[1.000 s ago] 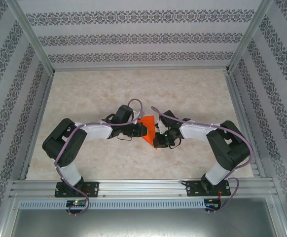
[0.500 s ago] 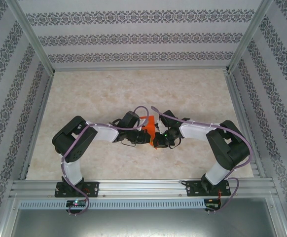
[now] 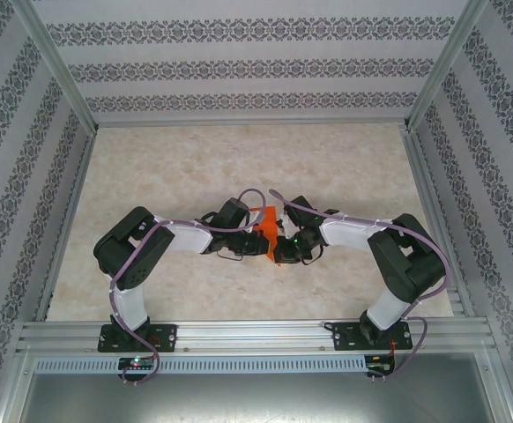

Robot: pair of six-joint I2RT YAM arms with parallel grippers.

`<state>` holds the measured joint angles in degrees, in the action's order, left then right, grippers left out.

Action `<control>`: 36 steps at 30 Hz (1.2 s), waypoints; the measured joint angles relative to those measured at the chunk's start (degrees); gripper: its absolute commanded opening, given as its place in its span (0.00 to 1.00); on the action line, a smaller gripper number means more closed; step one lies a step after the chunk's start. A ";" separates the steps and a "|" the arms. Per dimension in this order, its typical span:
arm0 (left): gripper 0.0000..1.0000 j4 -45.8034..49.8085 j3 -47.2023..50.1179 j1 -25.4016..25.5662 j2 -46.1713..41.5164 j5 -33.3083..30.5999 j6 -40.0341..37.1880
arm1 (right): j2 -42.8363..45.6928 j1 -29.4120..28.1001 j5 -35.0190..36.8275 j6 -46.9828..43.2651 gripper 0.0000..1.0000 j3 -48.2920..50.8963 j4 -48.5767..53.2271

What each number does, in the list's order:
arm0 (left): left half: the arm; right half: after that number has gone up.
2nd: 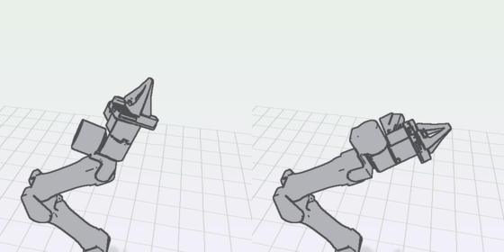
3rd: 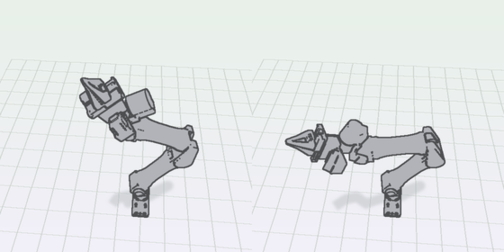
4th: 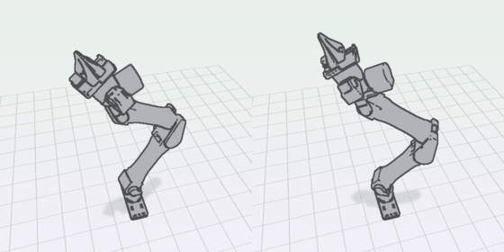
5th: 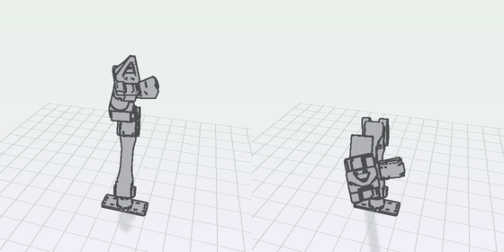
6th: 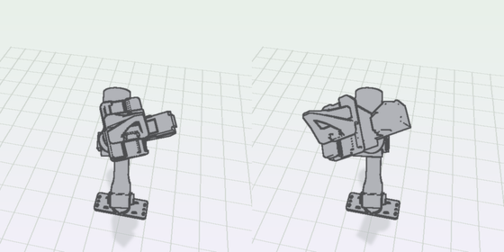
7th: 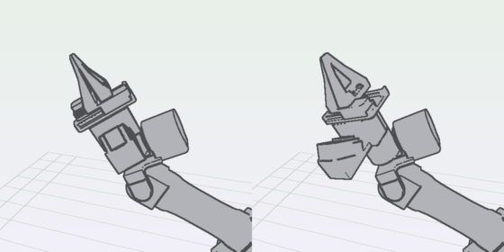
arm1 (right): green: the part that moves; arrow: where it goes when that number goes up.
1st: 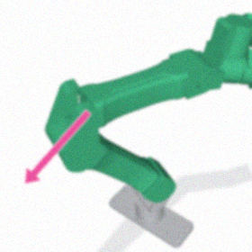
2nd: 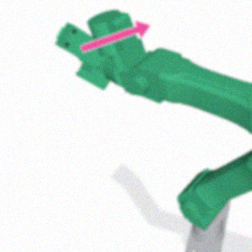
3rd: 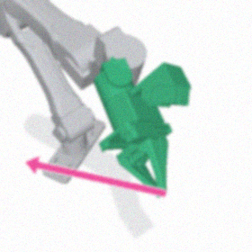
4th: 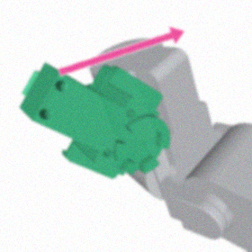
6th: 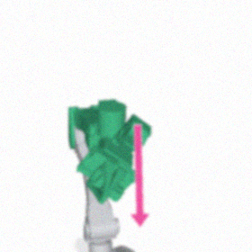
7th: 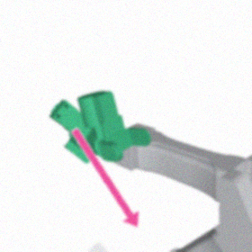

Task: Fold a paper plane with a square sheet of paper (fold left side to right side)
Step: Third fold the triangle at the center of the table.

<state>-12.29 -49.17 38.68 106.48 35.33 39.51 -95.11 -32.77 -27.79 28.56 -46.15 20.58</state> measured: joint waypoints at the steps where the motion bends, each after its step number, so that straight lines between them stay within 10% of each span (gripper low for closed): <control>1: 0.02 0.39 -0.02 0.00 0.00 -0.37 0.00 | 0.00 0.00 0.04 0.02 0.00 0.00 0.02; 19: 0.02 1.38 -0.17 -0.68 -0.02 -1.66 -0.96 | -0.33 -0.11 0.24 -0.20 0.00 -0.48 0.59; 36: 0.01 2.91 0.92 -12.22 -1.73 -2.82 -5.60 | -0.57 -0.11 0.94 -0.22 0.00 -0.63 -0.68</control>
<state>-9.39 -48.25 26.46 104.75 32.51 33.91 -95.68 -32.88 -26.85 28.34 -46.78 19.90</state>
